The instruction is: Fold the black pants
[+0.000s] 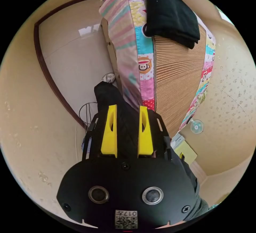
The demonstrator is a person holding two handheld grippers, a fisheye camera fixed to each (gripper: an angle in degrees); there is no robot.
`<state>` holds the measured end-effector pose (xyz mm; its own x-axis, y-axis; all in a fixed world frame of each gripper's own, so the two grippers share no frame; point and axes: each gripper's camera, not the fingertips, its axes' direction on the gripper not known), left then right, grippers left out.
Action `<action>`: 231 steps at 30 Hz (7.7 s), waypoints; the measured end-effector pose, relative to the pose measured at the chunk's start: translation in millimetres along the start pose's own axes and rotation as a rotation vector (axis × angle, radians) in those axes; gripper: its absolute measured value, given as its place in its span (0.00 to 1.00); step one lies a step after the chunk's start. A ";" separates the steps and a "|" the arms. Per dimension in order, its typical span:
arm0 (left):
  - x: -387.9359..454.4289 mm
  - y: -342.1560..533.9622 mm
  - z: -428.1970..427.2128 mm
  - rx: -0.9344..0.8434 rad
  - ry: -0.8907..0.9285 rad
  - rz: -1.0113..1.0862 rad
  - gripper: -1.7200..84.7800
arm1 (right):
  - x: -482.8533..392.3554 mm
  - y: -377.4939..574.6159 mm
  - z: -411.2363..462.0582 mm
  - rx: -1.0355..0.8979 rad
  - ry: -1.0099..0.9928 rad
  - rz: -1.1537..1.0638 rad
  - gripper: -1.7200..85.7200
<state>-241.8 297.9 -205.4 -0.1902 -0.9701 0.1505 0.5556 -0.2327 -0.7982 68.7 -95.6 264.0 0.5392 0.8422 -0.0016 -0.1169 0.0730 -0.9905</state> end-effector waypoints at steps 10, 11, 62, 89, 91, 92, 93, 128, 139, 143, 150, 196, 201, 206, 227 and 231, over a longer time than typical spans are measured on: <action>98.5 -116.7 -116.8 0.033 -0.095 0.215 0.17 | -108.8 36.1 10.2 -0.056 0.190 -0.185 0.02; 107.6 -126.7 -125.4 0.036 -0.117 0.236 0.17 | -102.2 44.4 4.7 -0.077 0.206 -0.167 0.02; 137.9 -216.1 -107.7 0.079 0.329 0.473 0.18 | -39.6 0.4 42.4 -0.520 -0.458 -0.069 0.02; 237.2 -30.3 169.0 -0.286 0.327 1.222 0.07 | -192.2 -17.3 96.9 -0.647 -0.205 -0.814 0.22; 228.7 10.6 205.1 -0.321 0.281 1.307 0.07 | -161.3 -49.2 102.8 -0.654 -0.394 -0.593 0.23; 225.1 20.8 215.0 -0.333 0.274 1.326 0.07 | -134.1 -65.8 110.7 -0.685 -0.530 -0.431 0.23; 216.4 41.5 234.9 -0.342 0.241 1.360 0.07 | -120.2 -71.5 116.2 -0.712 -0.586 -0.355 0.23; 45.7 206.1 467.5 -0.015 0.188 1.572 0.24 | 90.2 -34.7 -48.1 -0.358 -1.701 -0.452 0.05; -25.5 231.3 451.4 0.299 0.323 1.698 0.09 | 69.3 13.3 -96.8 -0.331 -1.717 -0.777 0.03; -15.0 257.5 408.2 0.319 0.550 1.766 0.07 | 76.5 6.1 -125.6 -0.236 -1.708 -0.796 0.03; 5.9 361.9 395.5 0.259 0.737 2.009 0.07 | 96.4 59.3 -119.6 -0.170 -1.528 -0.746 0.10; 305.7 321.6 238.1 0.564 0.501 1.884 0.08 | -164.4 136.6 -182.6 0.557 -0.392 -0.826 0.08; 575.1 164.6 315.9 0.462 0.253 1.566 0.12 | -240.2 -125.6 -51.7 0.416 -0.098 -0.702 0.12; 613.8 30.0 386.1 0.372 -0.065 1.344 0.14 | -227.1 -259.9 97.4 0.069 0.171 -0.584 0.17; 309.5 -192.0 561.2 -0.356 -0.571 0.992 0.09 | 52.0 -47.0 218.8 -0.876 -0.105 -0.238 0.17; 292.9 -158.5 496.2 -0.449 -0.395 0.938 0.06 | 43.6 -87.5 169.4 -0.781 -0.035 -0.268 0.16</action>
<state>16.1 16.8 254.7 0.4678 -0.7204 -0.5120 -0.0144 0.5730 -0.8194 -38.8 25.2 373.9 0.4386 0.8662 0.2396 0.6325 -0.1081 -0.7670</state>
